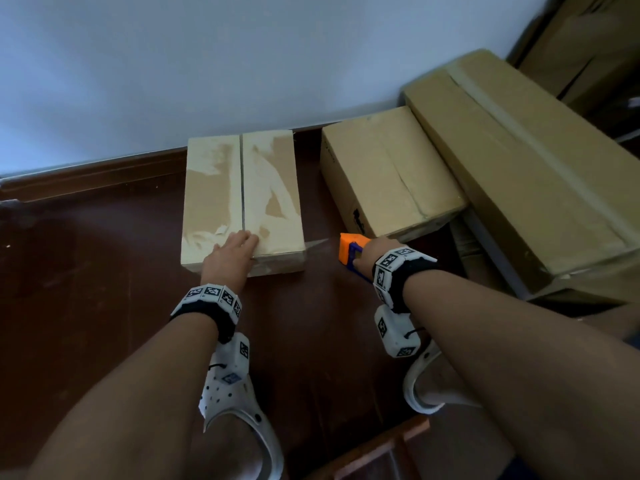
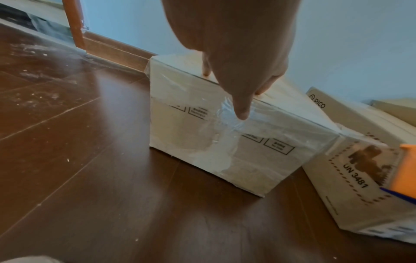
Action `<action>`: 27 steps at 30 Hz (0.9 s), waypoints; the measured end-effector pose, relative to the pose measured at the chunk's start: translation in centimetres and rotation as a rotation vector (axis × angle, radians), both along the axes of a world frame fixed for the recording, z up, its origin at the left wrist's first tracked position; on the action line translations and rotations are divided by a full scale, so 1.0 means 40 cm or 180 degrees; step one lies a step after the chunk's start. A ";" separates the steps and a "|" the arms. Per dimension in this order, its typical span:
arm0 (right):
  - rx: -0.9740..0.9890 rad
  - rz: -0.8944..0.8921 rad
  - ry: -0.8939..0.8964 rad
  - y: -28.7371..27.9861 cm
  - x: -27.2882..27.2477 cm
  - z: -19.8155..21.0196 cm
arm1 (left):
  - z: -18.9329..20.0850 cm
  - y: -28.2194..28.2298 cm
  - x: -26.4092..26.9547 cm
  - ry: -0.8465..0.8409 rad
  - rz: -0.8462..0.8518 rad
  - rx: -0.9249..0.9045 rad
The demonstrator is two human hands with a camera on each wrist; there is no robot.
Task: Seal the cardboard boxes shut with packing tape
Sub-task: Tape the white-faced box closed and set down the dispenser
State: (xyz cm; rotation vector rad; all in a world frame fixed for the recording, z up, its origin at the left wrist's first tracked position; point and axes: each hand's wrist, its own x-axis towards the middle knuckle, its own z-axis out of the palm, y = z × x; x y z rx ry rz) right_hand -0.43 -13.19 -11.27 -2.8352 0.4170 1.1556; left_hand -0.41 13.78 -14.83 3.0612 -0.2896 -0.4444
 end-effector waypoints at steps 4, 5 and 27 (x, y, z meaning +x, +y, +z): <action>-0.0055 0.0062 -0.0045 -0.014 -0.036 0.028 | -0.001 0.005 -0.010 -0.0016 -0.0009 0.0003; -0.0059 0.0077 -0.0082 -0.016 -0.040 0.035 | -0.002 0.005 -0.013 -0.0038 -0.0029 -0.0027; -0.0139 0.0004 -0.0014 -0.029 -0.015 0.031 | -0.082 -0.109 0.087 -0.0588 -0.1122 -0.0839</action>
